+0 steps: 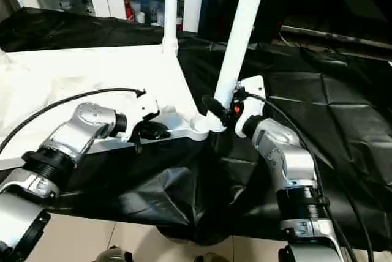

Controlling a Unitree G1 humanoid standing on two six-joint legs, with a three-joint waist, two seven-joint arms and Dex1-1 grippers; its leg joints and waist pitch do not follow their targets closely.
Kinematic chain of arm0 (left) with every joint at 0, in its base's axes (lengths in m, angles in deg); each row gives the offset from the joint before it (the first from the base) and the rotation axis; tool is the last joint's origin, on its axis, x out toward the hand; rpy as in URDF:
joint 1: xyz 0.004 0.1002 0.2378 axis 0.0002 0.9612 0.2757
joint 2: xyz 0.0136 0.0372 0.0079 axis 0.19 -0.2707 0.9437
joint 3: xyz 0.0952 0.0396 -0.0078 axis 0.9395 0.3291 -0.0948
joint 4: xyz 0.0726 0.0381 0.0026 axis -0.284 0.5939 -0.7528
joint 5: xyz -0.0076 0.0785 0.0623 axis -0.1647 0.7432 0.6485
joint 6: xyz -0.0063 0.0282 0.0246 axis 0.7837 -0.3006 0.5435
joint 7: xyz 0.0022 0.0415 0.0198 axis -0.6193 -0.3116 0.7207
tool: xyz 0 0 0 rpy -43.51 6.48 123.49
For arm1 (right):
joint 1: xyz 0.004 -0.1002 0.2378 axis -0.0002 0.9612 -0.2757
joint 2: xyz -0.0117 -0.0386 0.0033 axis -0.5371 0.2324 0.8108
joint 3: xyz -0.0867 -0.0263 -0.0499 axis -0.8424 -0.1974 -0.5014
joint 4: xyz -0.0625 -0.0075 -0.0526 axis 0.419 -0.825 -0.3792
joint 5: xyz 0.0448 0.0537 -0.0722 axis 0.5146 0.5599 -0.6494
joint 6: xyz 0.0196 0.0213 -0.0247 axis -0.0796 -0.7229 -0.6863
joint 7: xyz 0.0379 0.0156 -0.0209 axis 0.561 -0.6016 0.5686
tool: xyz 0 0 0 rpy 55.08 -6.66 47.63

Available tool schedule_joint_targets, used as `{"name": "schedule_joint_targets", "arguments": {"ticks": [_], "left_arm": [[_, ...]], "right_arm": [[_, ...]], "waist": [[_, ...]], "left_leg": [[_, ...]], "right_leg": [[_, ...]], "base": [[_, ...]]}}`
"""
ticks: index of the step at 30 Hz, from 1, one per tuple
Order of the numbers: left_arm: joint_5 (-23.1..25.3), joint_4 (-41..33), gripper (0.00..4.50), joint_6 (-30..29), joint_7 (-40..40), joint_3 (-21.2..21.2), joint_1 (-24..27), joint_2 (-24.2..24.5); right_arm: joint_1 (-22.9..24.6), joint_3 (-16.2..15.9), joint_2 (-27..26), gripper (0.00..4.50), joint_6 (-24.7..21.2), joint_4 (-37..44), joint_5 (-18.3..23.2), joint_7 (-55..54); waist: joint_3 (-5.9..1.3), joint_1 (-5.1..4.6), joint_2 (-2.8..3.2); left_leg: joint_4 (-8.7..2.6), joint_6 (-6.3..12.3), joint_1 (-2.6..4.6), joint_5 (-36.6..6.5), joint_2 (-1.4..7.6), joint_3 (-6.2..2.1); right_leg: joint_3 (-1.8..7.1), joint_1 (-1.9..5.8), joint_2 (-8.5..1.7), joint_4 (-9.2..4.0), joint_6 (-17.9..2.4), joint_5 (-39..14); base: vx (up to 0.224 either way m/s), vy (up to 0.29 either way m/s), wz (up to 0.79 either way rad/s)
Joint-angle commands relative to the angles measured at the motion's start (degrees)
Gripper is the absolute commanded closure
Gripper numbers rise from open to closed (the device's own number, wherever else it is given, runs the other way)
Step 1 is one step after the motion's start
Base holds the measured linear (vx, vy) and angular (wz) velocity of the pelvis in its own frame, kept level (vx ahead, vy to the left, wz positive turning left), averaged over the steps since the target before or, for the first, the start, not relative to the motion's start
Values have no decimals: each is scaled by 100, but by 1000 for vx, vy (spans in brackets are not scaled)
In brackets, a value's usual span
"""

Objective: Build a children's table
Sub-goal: Insert table leg to table base

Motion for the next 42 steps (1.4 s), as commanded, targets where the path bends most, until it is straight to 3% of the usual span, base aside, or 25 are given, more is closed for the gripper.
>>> {"name": "schedule_joint_targets", "arguments": {"ticks": [1,3,8,11,12,13,15,16,18,19,20,21,27,28,30,35,42], "left_arm": [[108,75,430,66,-10,60,-155,-1],[125,108,450,96,-22,59,-156,-7],[204,118,450,158,-250,156,-106,54],[198,115,450,167,-321,126,-90,57],[158,75,450,194,-412,103,-65,63],[97,-7,450,226,-538,85,-25,80],[45,-86,450,275,-653,75,21,97],[-15,-189,450,264,-803,59,79,110],[-31,-241,450,254,-847,60,111,122],[-47,-299,450,267,-889,64,149,135],[-63,-347,450,249,-904,57,183,142],[-79,-407,450,225,-911,44,224,152],[-40,-419,450,267,-788,-41,286,172],[-36,-430,450,264,-786,-52,295,176],[-32,-468,450,247,-783,-79,316,186],[-27,-509,450,233,-766,-106,330,209],[-40,-618,450,197,-770,-123,369,220]], "right_arm": [[-8,-10,79,257,-68,146,39,76],[-7,-38,94,257,-95,161,53,135],[-58,-300,216,257,-397,193,180,686],[-173,-416,240,257,-290,-57,51,809],[-253,-417,216,257,-215,-227,5,811],[-373,-408,183,257,-117,-474,-54,796],[-456,-415,167,257,-35,-647,-114,792],[-568,-446,169,257,76,-880,-188,794],[-609,-450,161,257,94,-953,-195,798],[-654,-454,151,257,106,-1031,-198,806],[-694,-465,143,257,112,-1099,-200,825],[-746,-495,139,258,102,-1188,-195,885],[-885,-600,117,258,-60,-1478,-211,1168],[-889,-621,121,258,-92,-1491,-216,1199],[-885,-704,143,258,-153,-1500,-244,1287],[-892,-813,130,258,-167,-1535,-279,1366],[-940,-549,-55,259,147,-1952,-145,1336]], "waist": [[-467,-16,113],[-467,-21,111],[-475,-28,107],[-473,-28,92],[-471,-38,57],[-465,-40,75],[-465,-47,72],[-473,-41,44],[-464,-45,54],[-465,-39,22],[-465,-36,30],[-467,-35,-16],[-460,-31,6],[-452,-31,-83],[-451,-32,-55],[-450,-30,-50],[-460,-23,-42]], "left_leg": [[-382,-77,103,-876,105,-59],[-379,-67,100,-879,102,-60],[-373,8,97,-827,110,-62],[-368,26,94,-810,114,-57],[-369,21,93,-798,113,-53],[-370,7,91,-809,109,-53],[-370,-9,90,-798,113,-53],[-365,-7,104,-759,120,-48],[-366,3,100,-734,119,-41],[-363,42,94,-675,122,-40],[-362,64,99,-662,122,-35],[-359,97,94,-646,123,-36],[-364,79,97,-696,124,-33],[-363,114,76,-629,121,-34],[-362,132,85,-621,127,-32],[-365,90,91,-668,129,-31],[-366,73,86,-659,130,-36]], "right_leg": [[281,346,-338,-365,-1302,-148],[281,350,-337,-366,-1301,-154],[281,363,-337,-349,-1364,-2],[282,357,-352,-346,-1387,-21],[279,350,-354,-351,-1400,-103],[281,348,-356,-361,-1396,-206],[283,344,-361,-357,-1391,-253],[281,333,-368,-340,-1401,-254],[284,330,-361,-350,-1401,-245],[288,341,-364,-332,-1395,-187],[290,335,-360,-336,-1386,-178],[282,337,-368,-325,-1384,-239],[286,323,-364,-352,-1297,-423],[283,338,-366,-338,-1272,-468],[285,320,-372,-354,-1240,-524],[286,304,-374,-367,-1195,-636],[285,310,-380,-351,-1232,-564]], "base": [[0,0,0],[0,0,0],[0,0,0],[0,0,0],[0,0,0],[0,0,0],[0,0,0],[0,0,0],[0,0,0],[0,0,0],[0,0,0],[0,0,0],[0,0,0],[0,0,0],[0,0,0],[0,0,0],[0,0,0]]}}
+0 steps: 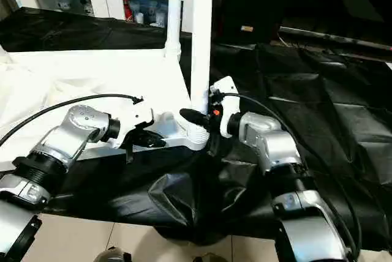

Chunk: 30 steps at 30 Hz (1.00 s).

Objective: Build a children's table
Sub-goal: Insert table leg to table base

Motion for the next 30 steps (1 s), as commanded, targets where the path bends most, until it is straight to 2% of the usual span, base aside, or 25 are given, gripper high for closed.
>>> {"name": "schedule_joint_targets", "arguments": {"ticks": [1,5,7,8,10,11,13,16,17,18,19,22,24,26,28,30], "left_arm": [[-112,-205,450,5,-31,-121,98,-31],[-108,-242,450,-5,-18,-136,129,12],[-96,-225,450,9,-7,-143,130,35],[-94,-227,450,13,-6,-150,137,52],[-92,-228,450,9,-7,-150,133,58],[-87,-227,450,5,-8,-148,129,65],[-85,-229,450,-5,-5,-149,120,67],[-85,-229,450,-5,-5,-149,120,67],[-81,-210,450,-4,2,-148,100,59],[-81,-210,450,-4,2,-148,100,59],[-78,-195,450,2,4,-147,91,58],[-68,-168,450,14,5,-144,72,57],[-64,-157,450,20,8,-139,69,54],[-61,-146,450,39,14,-132,72,39],[-63,-143,450,40,16,-132,71,31],[-64,-138,450,57,15,-129,70,20]], "right_arm": [[125,179,-28,259,22,-130,145,-17],[341,540,-137,259,23,-100,427,-153],[538,704,-219,259,80,-92,561,-190],[681,752,-280,259,202,-139,584,-181],[873,797,-379,259,408,-189,589,-190],[997,857,-476,259,603,-245,569,-307],[1192,890,-616,259,878,-315,512,-475],[1192,890,-616,259,878,-315,512,-475],[1465,795,-751,259,1342,-271,336,-608],[1466,795,-751,259,1343,-271,336,-609],[1596,713,-800,259,1598,-225,206,-643],[1779,403,-776,259,2062,-122,-165,-604],[1786,303,-753,259,2092,-63,-231,-564],[1660,158,-663,259,2081,-24,-332,-464],[1596,114,-627,259,2033,-35,-358,-422],[1434,9,-539,259,1973,-129,-458,-322]], "waist": [[-446,-5,-3],[-451,-1,-5],[-453,17,37],[-454,13,51],[-446,7,39],[-439,22,126],[-443,3,73],[-429,-9,82],[-434,-7,83],[-429,4,178],[-441,-8,123],[-421,-23,119],[-414,-28,117],[-419,-29,79],[-413,-37,93],[-413,-52,49]], "left_leg": [[-365,89,79,-642,129,-44],[-362,137,76,-600,126,-42],[-367,136,79,-612,130,-47],[-372,113,78,-663,131,-51],[-380,77,87,-786,133,-49],[-387,28,98,-873,135,-59],[-403,-31,101,-970,134,-65],[-417,-64,111,-1094,136,-68],[-415,-78,113,-1110,139,-69],[-419,-105,117,-1139,138,-78],[-423,-124,115,-1199,136,-77],[-438,-130,117,-1303,132,-80],[-443,-126,119,-1377,129,-83],[-438,-101,114,-1356,134,-82],[-443,-85,111,-1326,134,-87],[-435,-58,110,-1333,132,-77]], "right_leg": [[282,314,-374,-351,-1242,-499],[281,317,-373,-340,-1264,-413],[278,317,-384,-340,-1286,-382],[272,319,-380,-344,-1295,-396],[269,307,-378,-366,-1290,-521],[275,291,-394,-375,-1279,-619],[266,305,-374,-384,-1269,-672],[267,292,-372,-410,-1239,-828],[270,293,-381,-410,-1229,-849],[276,279,-388,-408,-1230,-846],[270,291,-376,-414,-1201,-771],[269,283,-365,-437,-1184,-938],[276,283,-364,-454,-1153,-1087],[277,289,-366,-456,-1124,-1126],[277,282,-359,-451,-1120,-1117],[280,279,-360,-460,-1118,-1148]], "base": [[0,0,0],[0,0,0],[0,0,0],[0,0,0],[0,0,0],[0,0,0],[0,0,0],[0,0,0],[0,0,0],[0,0,0],[0,0,0],[0,0,0],[0,0,0],[0,0,0],[0,0,0],[0,0,0]]}}
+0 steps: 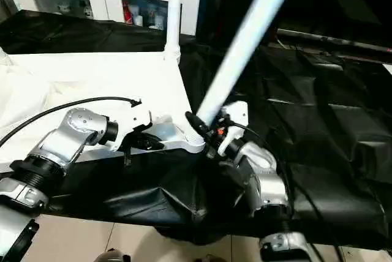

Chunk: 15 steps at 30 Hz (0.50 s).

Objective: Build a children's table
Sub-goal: Insert table leg to table base

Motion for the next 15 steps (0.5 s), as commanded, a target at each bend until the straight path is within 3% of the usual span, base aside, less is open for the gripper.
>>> {"name": "schedule_joint_targets", "arguments": {"ticks": [1,2,3,5,6,11,15], "left_arm": [[-75,-64,450,105,-1,-124,-46,-57],[-77,-69,450,115,-4,-124,-42,-59],[-82,-86,450,132,-9,-121,-27,-64],[-89,-138,450,132,-30,-106,8,-67],[-93,-158,450,130,-41,-100,21,-66],[-120,-262,450,139,-101,-87,96,-38],[-189,-292,450,276,-314,-68,140,0]], "right_arm": [[-29,-339,155,259,-362,-498,-375,166],[-69,-361,171,259,-375,-528,-381,214],[-158,-419,210,259,-425,-604,-397,339],[-269,-531,275,259,-539,-722,-430,583],[-296,-572,297,259,-568,-757,-448,663],[-396,-614,404,259,-702,-1012,-363,1142],[-394,-618,520,259,-658,-1179,-270,1670]], "waist": [[-378,-20,70],[-372,-26,44],[-375,-26,55],[-377,-43,2],[-373,-50,26],[-393,-74,-36],[-390,-77,-22]], "left_leg": [[-429,-48,79,-1342,130,-78],[-428,-48,78,-1350,134,-74],[-426,-50,80,-1352,136,-77],[-421,-30,73,-1363,134,-74],[-429,-24,68,-1355,138,-84],[-414,21,61,-1304,143,-80],[-415,57,66,-1322,147,-77]], "right_leg": [[278,254,-370,-463,-1115,-1235],[280,245,-367,-473,-1097,-1296],[282,243,-375,-466,-1099,-1304],[279,247,-373,-477,-1080,-1370],[278,246,-374,-474,-1073,-1380],[275,248,-377,-455,-1103,-1253],[277,242,-373,-463,-1128,-1231]], "base": [[0,0,0],[0,0,0],[0,0,0],[0,0,0],[0,0,0],[0,0,0],[0,0,0]]}}
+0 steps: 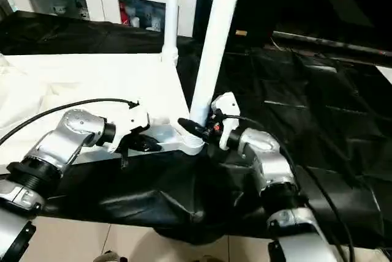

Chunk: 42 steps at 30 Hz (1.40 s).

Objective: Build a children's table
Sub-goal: Insert table leg to table base, then rotate leg to tighten

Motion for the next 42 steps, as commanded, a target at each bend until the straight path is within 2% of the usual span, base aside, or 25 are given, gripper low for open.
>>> {"name": "schedule_joint_targets", "arguments": {"ticks": [1,2,3,5,7,9,15,16,18,19,21,22,23,24,26,28,29,30,31,33,35,36,37,40,42], "left_arm": [[-229,-186,450,279,-226,-41,48,-53],[-249,-206,450,313,-308,-27,71,-33],[-269,-227,450,332,-390,-10,90,-16],[-325,-300,450,357,-631,43,148,37],[-337,-337,450,353,-762,69,159,59],[-291,-283,450,359,-709,58,114,36],[-141,-72,450,302,-238,-99,-45,-104],[-149,-78,450,270,-212,-120,-48,-114],[-174,-111,450,49,-38,-203,-62,-180],[-183,-40,450,-155,202,-296,-158,-291],[-188,12,450,-254,321,-341,-226,-355],[-192,44,450,-317,395,-369,-270,-398],[-158,130,450,-370,527,-388,-352,-455],[-95,253,450,-420,720,-397,-456,-534],[-42,369,450,-460,890,-404,-542,-603],[77,586,450,-629,1317,-412,-705,-783],[201,730,450,-868,1752,-404,-830,-962],[201,730,450,-868,1752,-404,-830,-962],[346,828,450,-999,2048,-320,-903,-1128],[418,853,450,-1084,2219,-266,-936,-1262],[422,849,450,-1216,2421,-282,-967,-1428],[403,856,450,-1300,2563,-314,-986,-1534],[402,856,450,-1303,2567,-315,-987,-1538],[393,921,450,-1310,2635,-339,-1009,-1589],[403,943,450,-1318,2665,-342,-1018,-1600]], "right_arm": [[287,-375,79,259,-330,-514,-132,556],[295,-403,108,259,-327,-532,-133,663],[292,-424,129,259,-302,-559,-153,737],[281,-478,193,259,-231,-647,-212,955],[211,-464,233,259,-113,-825,-272,1043],[156,-423,240,259,-49,-933,-298,994],[153,-284,147,259,51,-984,-304,663],[158,-266,127,259,90,-1002,-321,577],[185,-159,30,259,403,-1094,-396,110],[139,26,-104,259,376,-1225,-396,-562],[111,113,-180,259,280,-1272,-372,-863],[94,164,-225,259,219,-1298,-358,-1047],[48,222,-313,259,160,-1362,-386,-1432],[-29,301,-444,259,82,-1457,-409,-1935],[-112,377,-567,259,25,-1555,-399,-2323],[-365,559,-846,259,-74,-1871,-331,-3186],[-610,721,-1091,259,-95,-2195,-287,-3966],[-610,721,-1091,259,-95,-2195,-287,-3966],[-847,874,-1326,259,-145,-2445,-196,-4563],[-1011,924,-1496,259,-174,-2575,-163,-4845],[-1167,908,-1662,259,-178,-2674,-228,-5085],[-1255,876,-1763,259,-212,-2721,-275,-5170],[-1259,873,-1767,259,-215,-2723,-278,-5172],[-1323,803,-1842,259,-293,-2811,-400,-5182],[-1354,788,-1855,259,-278,-2875,-447,-5211]], "waist": [[-345,9,87],[-336,14,86],[-331,18,128],[-326,3,101],[-314,-6,155],[-315,-9,146],[-314,3,141],[-307,5,154],[-301,-5,159],[-283,-34,148],[-275,-51,125],[-277,-65,137],[-277,-80,109],[-277,-100,115],[-283,-141,133],[-297,-189,160],[-303,-219,165],[-303,-219,165],[-288,-237,167],[-289,-240,176],[-279,-244,154],[-283,-242,109],[-283,-238,128],[-284,-222,94],[-280,-223,102]], "left_leg": [[-412,53,73,-1349,146,-78],[-416,59,69,-1372,143,-78],[-428,36,69,-1421,148,-88],[-434,23,70,-1545,154,-91],[-450,-48,104,-1804,157,-101],[-455,-110,123,-1961,160,-114],[-470,-121,122,-2008,158,-124],[-468,-129,138,-2078,159,-121],[-473,-167,139,-2192,158,-133],[-478,-211,147,-2310,145,-146],[-474,-231,155,-2380,135,-159],[-479,-237,141,-2393,130,-177],[-481,-240,131,-2392,127,-192],[-488,-250,130,-2410,118,-211],[-499,-277,118,-2480,108,-244],[-526,-305,82,-2449,122,-262],[-521,-348,108,-2515,113,-263],[-521,-348,108,-2515,113,-263],[-526,-353,115,-2614,103,-261],[-520,-345,142,-2728,96,-261],[-516,-309,146,-2807,89,-252],[-508,-279,150,-2811,85,-239],[-503,-282,160,-2818,86,-241],[-511,-213,147,-2747,85,-229],[-516,-211,136,-2725,84,-226]], "right_leg": [[276,245,-372,-465,-1150,-1188],[275,245,-366,-465,-1160,-1178],[275,245,-371,-464,-1157,-1226],[268,242,-369,-477,-1176,-1323],[271,212,-374,-515,-1135,-1662],[267,206,-384,-539,-1099,-1900],[267,201,-374,-543,-1069,-1915],[270,177,-381,-563,-1053,-2021],[265,168,-389,-583,-982,-2265],[253,146,-389,-616,-900,-2585],[239,131,-390,-649,-792,-2876],[232,139,-398,-662,-707,-3050],[223,136,-402,-681,-624,-3171],[216,121,-405,-690,-588,-3245],[192,132,-407,-711,-547,-3292],[187,150,-406,-678,-621,-2980],[174,131,-395,-677,-673,-2866],[174,131,-395,-677,-673,-2866],[164,119,-384,-698,-661,-2851],[161,93,-390,-722,-635,-2909],[161,81,-376,-737,-595,-2890],[165,72,-376,-747,-582,-2897],[171,61,-379,-732,-590,-2891],[180,66,-373,-740,-557,-2816],[188,67,-375,-733,-563,-2780]], "base": [[0,0,0],[0,0,0],[0,0,0],[0,0,0],[0,0,0],[0,0,0],[0,0,0],[0,0,0],[0,0,0],[0,0,0],[0,0,0],[0,0,0],[0,0,0],[0,0,0],[0,0,0],[0,0,0],[0,0,0],[0,0,0],[0,0,0],[0,0,0],[0,0,0],[0,0,0],[0,0,0],[0,0,0],[0,0,0]]}}
